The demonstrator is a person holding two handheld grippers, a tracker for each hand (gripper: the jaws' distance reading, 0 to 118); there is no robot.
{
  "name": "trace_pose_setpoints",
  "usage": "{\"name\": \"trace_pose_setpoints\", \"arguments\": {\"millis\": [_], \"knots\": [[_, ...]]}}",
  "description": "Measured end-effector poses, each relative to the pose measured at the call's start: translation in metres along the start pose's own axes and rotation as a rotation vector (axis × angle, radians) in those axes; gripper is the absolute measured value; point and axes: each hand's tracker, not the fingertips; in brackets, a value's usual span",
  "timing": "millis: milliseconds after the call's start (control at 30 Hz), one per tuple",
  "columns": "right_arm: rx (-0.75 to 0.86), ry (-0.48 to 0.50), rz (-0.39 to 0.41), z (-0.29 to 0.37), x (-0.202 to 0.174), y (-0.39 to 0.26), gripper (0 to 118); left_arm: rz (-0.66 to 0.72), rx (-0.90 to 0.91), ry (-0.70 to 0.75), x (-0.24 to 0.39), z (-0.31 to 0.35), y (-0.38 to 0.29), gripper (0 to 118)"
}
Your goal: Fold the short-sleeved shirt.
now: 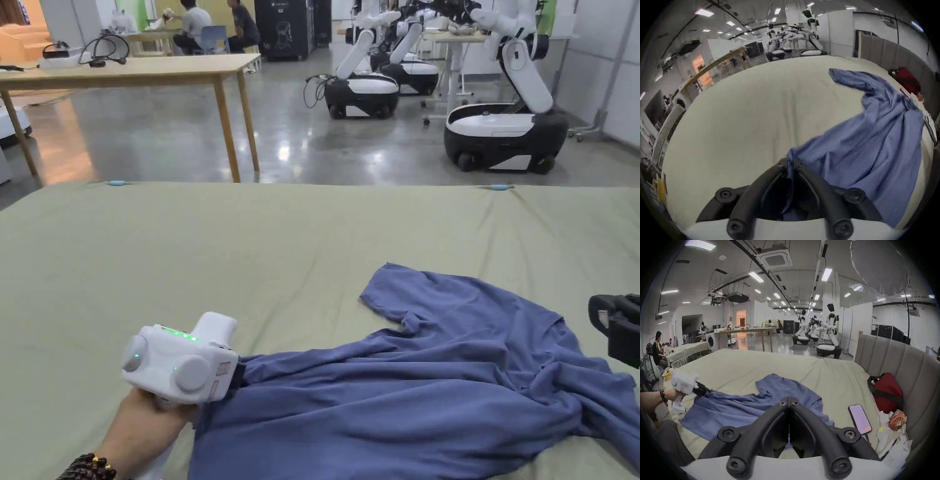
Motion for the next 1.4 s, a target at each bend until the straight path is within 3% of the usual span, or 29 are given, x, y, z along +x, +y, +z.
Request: {"name": "trace_pose_setpoints", "arguments": {"millis": [67, 133, 233, 267, 333, 367, 567, 700, 767, 833, 867, 900, 1033, 1133, 1233, 1400], "knots": [[-0.078, -0.008, 0.006, -0.012, 0.019, -0.002, 1, 0.103, 0.051, -0.019, -0.017, 0.009, 0.012, 4], [-0.167, -0.076, 0.024, -0.026, 0.041, -0.009, 1, 0.171, 0.077, -0.046, -0.029, 0.017, 0.023, 4], [-0.301, -0.073, 0.018, -0.047, 0.078, -0.032, 5, 0.176, 0.097, -0.053, -0.035, 0.028, 0.037, 4], [-0.357, -0.061, 0.009, -0.054, 0.088, -0.04, 25, 0.167, 0.1, -0.052, -0.033, 0.029, 0.041, 4], [-0.481, -0.07, -0.016, -0.07, 0.102, -0.06, 104, 0.145, 0.102, -0.043, -0.023, 0.035, 0.044, 4], [-0.487, -0.09, -0.016, -0.077, 0.112, -0.074, 110, 0.137, 0.099, -0.039, -0.02, 0.035, 0.045, 4], [-0.547, -0.036, -0.077, -0.091, 0.124, -0.109, 109, 0.149, 0.078, -0.04, -0.01, 0.031, 0.039, 4], [-0.535, 0.025, -0.053, -0.103, 0.114, -0.113, 106, 0.165, 0.058, -0.033, -0.01, 0.027, 0.035, 4], [-0.531, 0.056, -0.028, -0.111, 0.104, -0.112, 88, 0.167, 0.051, -0.03, -0.009, 0.027, 0.034, 4], [-0.527, 0.079, -0.002, -0.117, 0.096, -0.112, 37, 0.166, 0.05, -0.027, -0.008, 0.027, 0.033, 4], [-0.522, 0.086, -0.002, -0.118, 0.093, -0.113, 21, 0.165, 0.05, -0.028, -0.006, 0.027, 0.032, 4], [-0.512, 0.099, -0.004, -0.117, 0.089, -0.112, 16, 0.163, 0.051, -0.029, -0.005, 0.028, 0.032, 4], [-0.394, 0.028, 0.035, -0.104, 0.083, -0.098, 14, 0.143, 0.144, -0.037, -0.006, 0.044, 0.034, 4], [-0.185, 0.007, -0.051, -0.079, 0.088, -0.062, 14, 0.24, 0.26, -0.111, -0.018, 0.072, 0.048, 4], [0.051, 0.019, -0.065, -0.049, 0.082, -0.001, 14, 0.3, 0.394, -0.182, -0.028, 0.117, 0.076, 4], [0.28, 0.046, -0.052, -0.021, 0.065, 0.129, 14, 0.278, 0.564, -0.129, -0.035, 0.193, 0.14, 4]]}}
